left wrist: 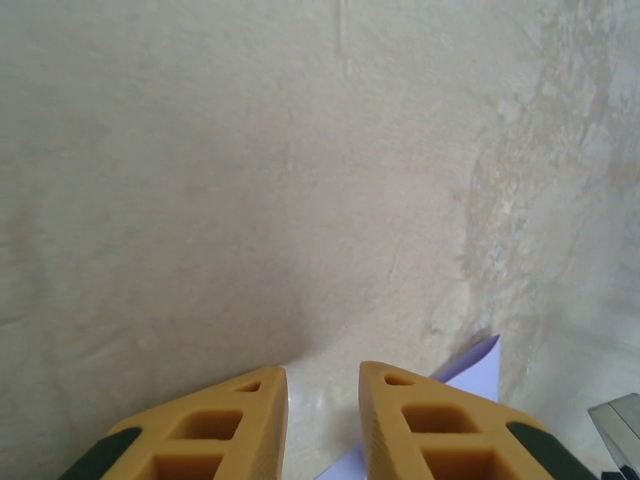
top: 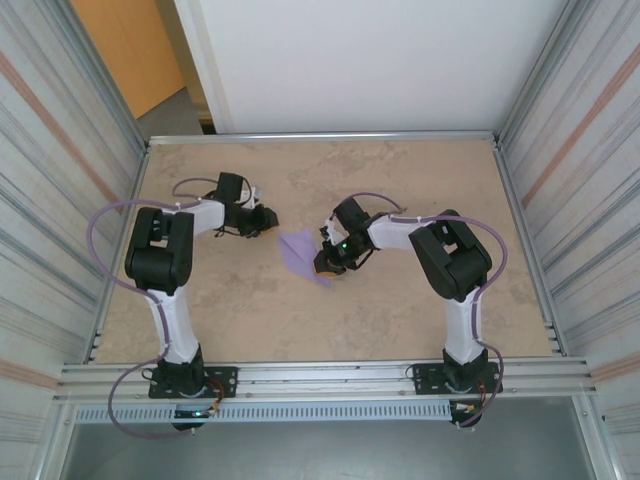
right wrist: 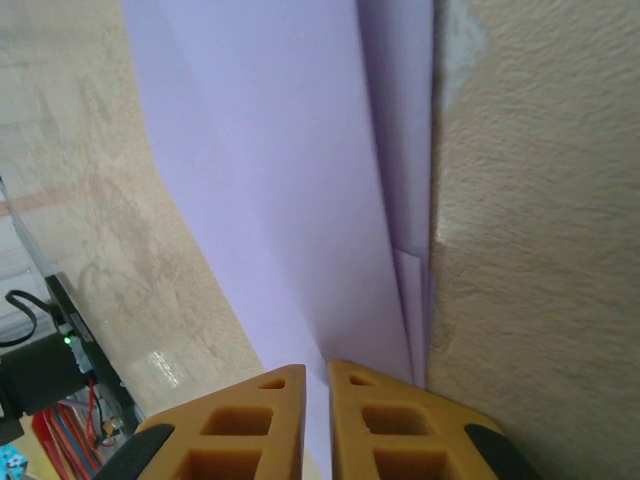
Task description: Fold a paper plane with a square sheet of paper (pick it up from the middle)
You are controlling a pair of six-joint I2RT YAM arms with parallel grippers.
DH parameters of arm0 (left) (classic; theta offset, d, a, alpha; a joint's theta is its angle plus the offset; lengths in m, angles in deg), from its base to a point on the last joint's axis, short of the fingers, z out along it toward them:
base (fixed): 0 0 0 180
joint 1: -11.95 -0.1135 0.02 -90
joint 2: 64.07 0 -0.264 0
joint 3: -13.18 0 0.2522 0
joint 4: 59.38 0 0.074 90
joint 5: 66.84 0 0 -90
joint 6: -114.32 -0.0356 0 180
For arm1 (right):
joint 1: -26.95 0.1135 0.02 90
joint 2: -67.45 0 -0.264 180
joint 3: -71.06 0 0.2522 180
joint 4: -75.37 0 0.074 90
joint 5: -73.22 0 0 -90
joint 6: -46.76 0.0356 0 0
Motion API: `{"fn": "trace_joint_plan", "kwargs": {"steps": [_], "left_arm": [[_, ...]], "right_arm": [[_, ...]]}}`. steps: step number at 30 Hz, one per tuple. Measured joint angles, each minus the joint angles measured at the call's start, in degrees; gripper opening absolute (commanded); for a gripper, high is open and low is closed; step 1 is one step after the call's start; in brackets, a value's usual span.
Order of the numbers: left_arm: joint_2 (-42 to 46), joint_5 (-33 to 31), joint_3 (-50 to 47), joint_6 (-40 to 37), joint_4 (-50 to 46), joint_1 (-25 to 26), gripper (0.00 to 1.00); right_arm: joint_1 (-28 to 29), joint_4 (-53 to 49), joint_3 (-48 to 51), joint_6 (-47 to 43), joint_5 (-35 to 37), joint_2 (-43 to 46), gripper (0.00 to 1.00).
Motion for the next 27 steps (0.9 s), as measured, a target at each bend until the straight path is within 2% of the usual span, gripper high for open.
{"fn": "trace_joint_plan", "kwargs": {"steps": [5, 8, 11, 15, 21, 27], "left_arm": [[5.09, -0.74, -0.57, 1.16, -0.39, -0.35, 0.32], [11.87, -0.72, -3.04, 2.56, 0.37, -0.35, 0.36], [18.01, -0.52, -6.78, 4.57, 2.25, -0.35, 0.41], [22.67, 0.61, -14.36, 8.81, 6.64, -0.35, 0.45], [23.63, 2.95, -25.88, 15.87, 12.33, -0.35, 0.49], [24.61, 3.89, -29.33, 18.86, 15.41, -0.35, 0.50]], "right_arm": [[-0.85, 2.97, 0.11, 3.65, 0.33, 3.30, 0.31], [-2.10, 5.73, 0.22, 4.92, 0.92, 7.39, 0.34], [-3.89, 8.04, 0.20, 4.94, 1.86, 9.90, 0.43], [-5.70, 7.30, -0.55, 2.19, 1.84, 8.87, 0.46], [-4.31, 1.03, -6.10, -5.99, 1.77, 3.54, 0.48], [-2.47, -2.99, -10.91, -11.76, 1.49, -1.44, 0.43]]}}
